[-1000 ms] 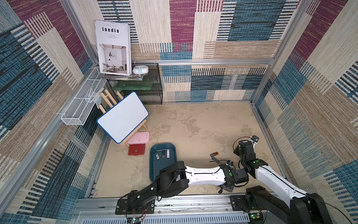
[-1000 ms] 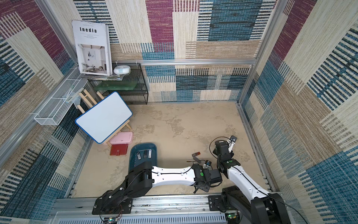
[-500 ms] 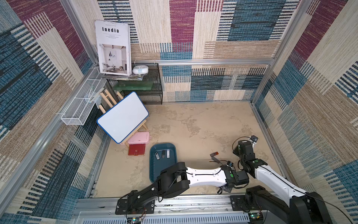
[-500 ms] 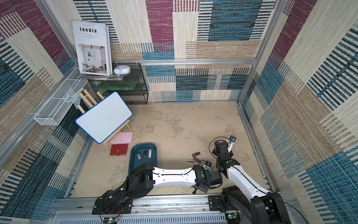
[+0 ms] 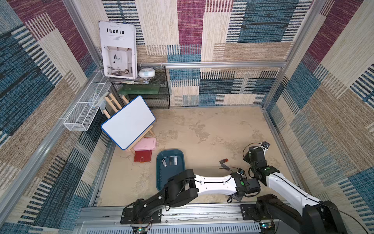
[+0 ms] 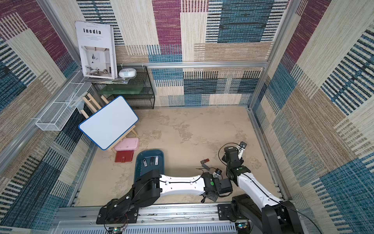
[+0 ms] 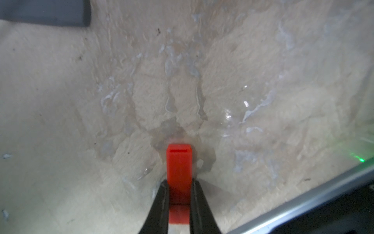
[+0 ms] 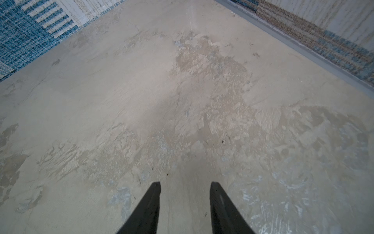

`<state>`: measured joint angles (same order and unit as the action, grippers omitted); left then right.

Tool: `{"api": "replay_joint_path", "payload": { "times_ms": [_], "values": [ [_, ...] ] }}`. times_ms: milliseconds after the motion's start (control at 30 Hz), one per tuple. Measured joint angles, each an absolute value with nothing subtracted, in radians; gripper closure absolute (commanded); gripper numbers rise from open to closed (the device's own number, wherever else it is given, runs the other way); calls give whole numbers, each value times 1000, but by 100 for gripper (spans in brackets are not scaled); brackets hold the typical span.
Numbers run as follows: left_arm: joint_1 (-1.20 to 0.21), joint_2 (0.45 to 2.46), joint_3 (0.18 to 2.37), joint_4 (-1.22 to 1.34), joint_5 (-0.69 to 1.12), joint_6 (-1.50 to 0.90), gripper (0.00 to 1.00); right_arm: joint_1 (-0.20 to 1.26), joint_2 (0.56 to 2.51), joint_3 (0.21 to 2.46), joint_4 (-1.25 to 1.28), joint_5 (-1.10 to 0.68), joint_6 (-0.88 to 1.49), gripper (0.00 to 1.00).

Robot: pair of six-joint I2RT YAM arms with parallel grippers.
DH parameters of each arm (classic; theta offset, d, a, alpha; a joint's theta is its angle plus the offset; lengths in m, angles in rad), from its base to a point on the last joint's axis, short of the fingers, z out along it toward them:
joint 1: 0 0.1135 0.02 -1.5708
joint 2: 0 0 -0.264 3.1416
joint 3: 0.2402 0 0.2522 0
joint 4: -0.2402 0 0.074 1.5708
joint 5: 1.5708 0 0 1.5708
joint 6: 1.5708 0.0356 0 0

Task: Put the usb flash drive into the storage box
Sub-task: Pick up the USB flash from the center of the board, then place the USB flash in the storage box.

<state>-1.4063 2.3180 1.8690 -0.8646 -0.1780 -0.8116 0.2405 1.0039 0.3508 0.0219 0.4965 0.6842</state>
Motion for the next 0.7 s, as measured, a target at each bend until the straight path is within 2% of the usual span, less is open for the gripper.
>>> {"api": "replay_joint_path", "payload": {
  "times_ms": [200, 467, 567, 700],
  "values": [
    [-1401, 2188, 1784, -872, -175, -782, 89, 241, 1002, 351, 23, 496, 684, 55],
    [-1359, 1799, 1493, -872, -264, -792, 88, 241, 1005, 351, 24, 496, 684, 55],
    [-1304, 1622, 1348, -880, -298, -815, 86, 241, 1008, 351, 25, 496, 684, 55],
    [-1164, 1377, 1152, -883, -322, -838, 84, 241, 1016, 351, 28, 494, 684, 55]
  ]
}}
